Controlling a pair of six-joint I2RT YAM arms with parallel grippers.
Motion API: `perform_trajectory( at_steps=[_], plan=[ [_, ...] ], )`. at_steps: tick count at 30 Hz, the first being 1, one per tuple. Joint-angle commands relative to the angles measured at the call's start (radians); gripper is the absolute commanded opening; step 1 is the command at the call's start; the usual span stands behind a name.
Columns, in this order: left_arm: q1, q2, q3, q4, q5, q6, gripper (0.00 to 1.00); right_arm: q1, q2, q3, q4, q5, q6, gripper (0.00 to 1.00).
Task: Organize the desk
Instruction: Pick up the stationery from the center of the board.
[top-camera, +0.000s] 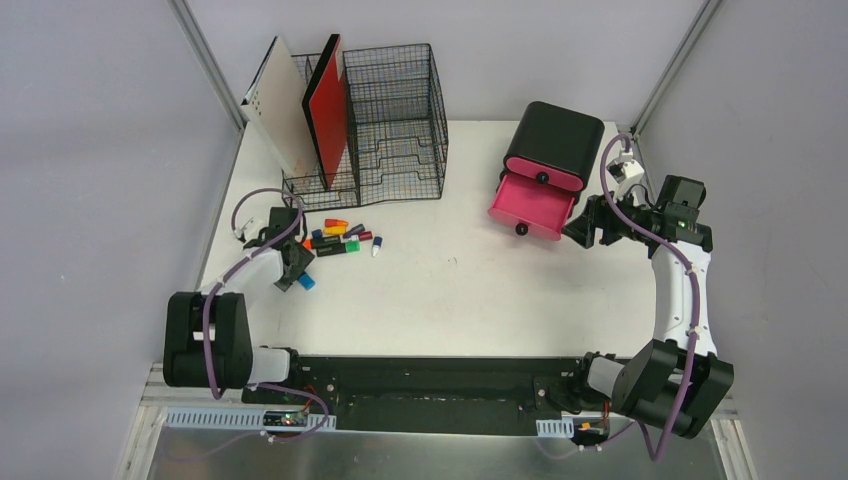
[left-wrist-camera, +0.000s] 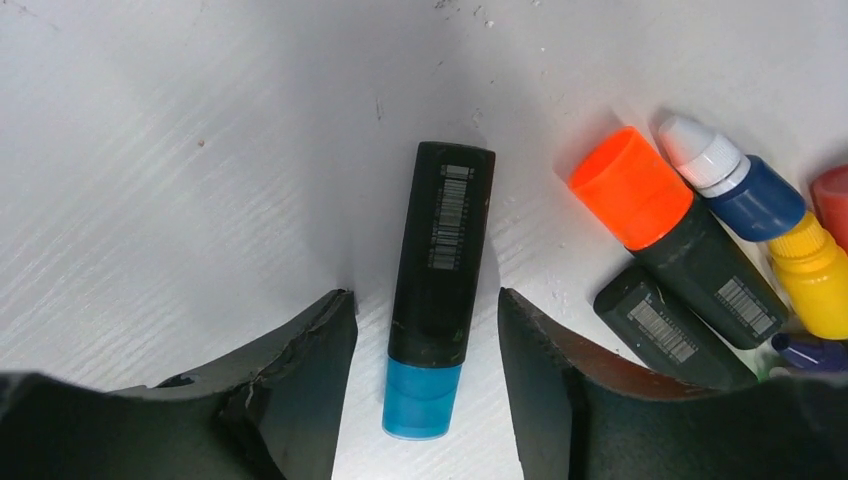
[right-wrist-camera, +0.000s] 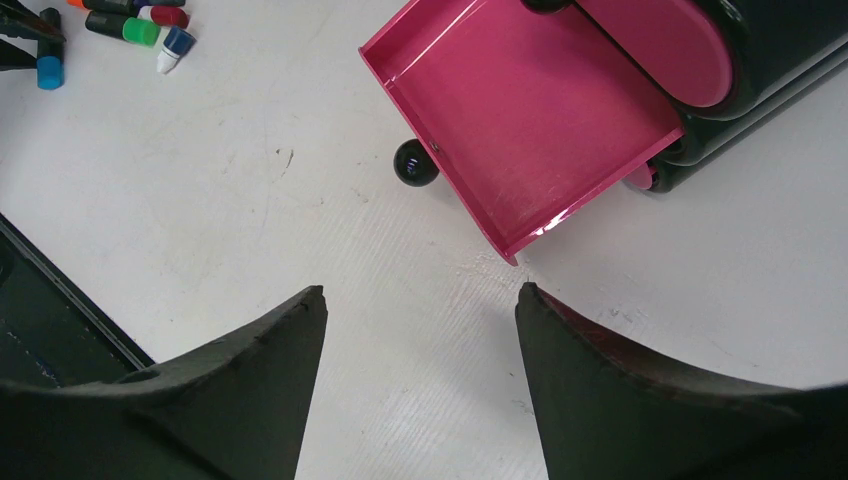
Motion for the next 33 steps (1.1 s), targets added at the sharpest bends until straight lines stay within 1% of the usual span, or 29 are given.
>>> perform_trajectory(
  at_steps=[1, 9, 12, 15, 21, 23, 28, 33],
  plan=[
    [0.004, 0.093, 0.059, -0.114, 0.029, -0.023, 0.55, -0.003, -0.017, 0.031, 0.004, -0.034, -0.022, 0.72],
    [0.004, 0.23, 0.159, -0.196, 0.043, -0.001, 0.58, -0.002, -0.019, 0.031, 0.003, -0.032, -0.024, 0.72],
    [0.004, 0.257, 0.184, -0.216, 0.05, 0.013, 0.48, -0.003, -0.019, 0.03, 0.004, -0.031, -0.024, 0.72],
    [0.004, 0.25, 0.181, -0.216, 0.046, 0.009, 0.32, -0.003, -0.019, 0.029, 0.004, -0.031, -0.024, 0.72],
    [0.004, 0.192, 0.16, -0.214, 0.053, 0.008, 0.14, -0.003, -0.019, 0.028, 0.004, -0.039, -0.025, 0.72],
    [0.004, 0.155, 0.146, -0.207, 0.072, 0.015, 0.1, -0.003, -0.021, 0.028, 0.004, -0.044, -0.025, 0.72],
    [0.004, 0.046, 0.096, -0.169, 0.145, 0.038, 0.06, -0.003, -0.029, 0.024, -0.005, -0.089, -0.039, 0.73],
    [0.004, -0.107, 0.013, -0.083, 0.287, 0.078, 0.0, -0.003, -0.045, 0.005, -0.022, -0.186, -0.065, 0.73]
  ],
)
